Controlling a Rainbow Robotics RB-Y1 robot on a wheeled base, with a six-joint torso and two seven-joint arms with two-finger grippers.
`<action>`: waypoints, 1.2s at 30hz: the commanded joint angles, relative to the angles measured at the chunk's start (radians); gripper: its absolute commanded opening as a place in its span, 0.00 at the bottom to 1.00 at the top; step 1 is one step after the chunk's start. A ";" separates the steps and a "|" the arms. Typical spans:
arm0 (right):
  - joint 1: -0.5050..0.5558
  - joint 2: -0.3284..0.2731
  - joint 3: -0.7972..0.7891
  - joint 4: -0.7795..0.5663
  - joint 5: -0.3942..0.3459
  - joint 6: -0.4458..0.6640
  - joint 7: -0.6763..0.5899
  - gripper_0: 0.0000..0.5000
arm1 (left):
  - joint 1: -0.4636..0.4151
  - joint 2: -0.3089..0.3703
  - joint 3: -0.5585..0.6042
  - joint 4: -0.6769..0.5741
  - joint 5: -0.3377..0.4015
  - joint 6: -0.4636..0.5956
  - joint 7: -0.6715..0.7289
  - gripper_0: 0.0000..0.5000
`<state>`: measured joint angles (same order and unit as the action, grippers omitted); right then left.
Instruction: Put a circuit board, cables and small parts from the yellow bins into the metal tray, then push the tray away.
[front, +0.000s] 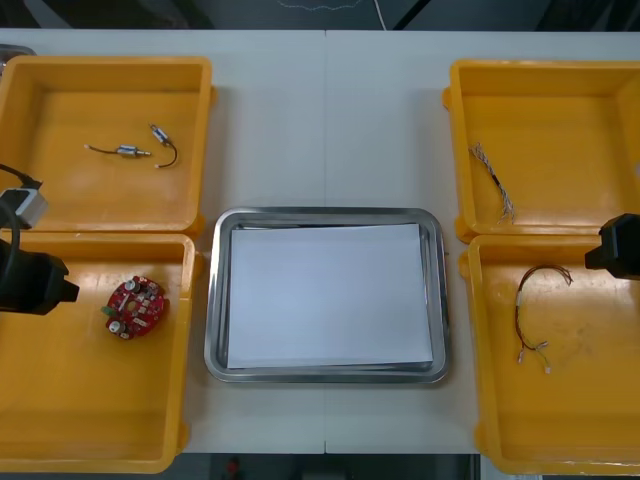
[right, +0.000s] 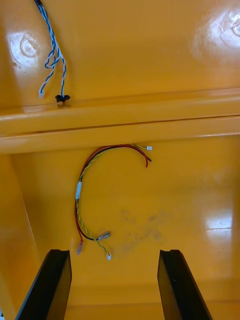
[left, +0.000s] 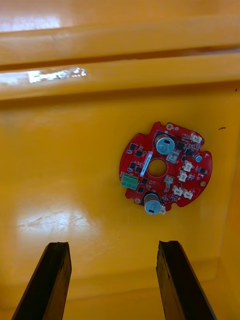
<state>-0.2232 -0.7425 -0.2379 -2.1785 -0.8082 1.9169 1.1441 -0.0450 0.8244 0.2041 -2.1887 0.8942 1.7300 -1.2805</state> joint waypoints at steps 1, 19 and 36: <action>0.048 0.048 -0.029 -0.007 0.035 0.003 -0.014 1.00 | 0.054 0.001 -0.048 -0.009 -0.020 -0.052 -0.091 1.00; 0.119 0.198 0.055 -0.007 0.222 0.003 -0.029 1.00 | 0.063 0.001 -0.193 0.098 -0.054 -0.207 -0.076 1.00; 0.139 0.302 0.129 0.031 0.368 -0.124 -0.070 1.00 | 0.063 0.001 -0.284 0.152 -0.075 -0.293 -0.066 1.00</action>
<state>-0.1063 -0.4590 -0.1194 -2.1672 -0.4503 1.8301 1.1370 -0.0044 0.8244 -0.0563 -2.0381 0.8343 1.4572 -1.2804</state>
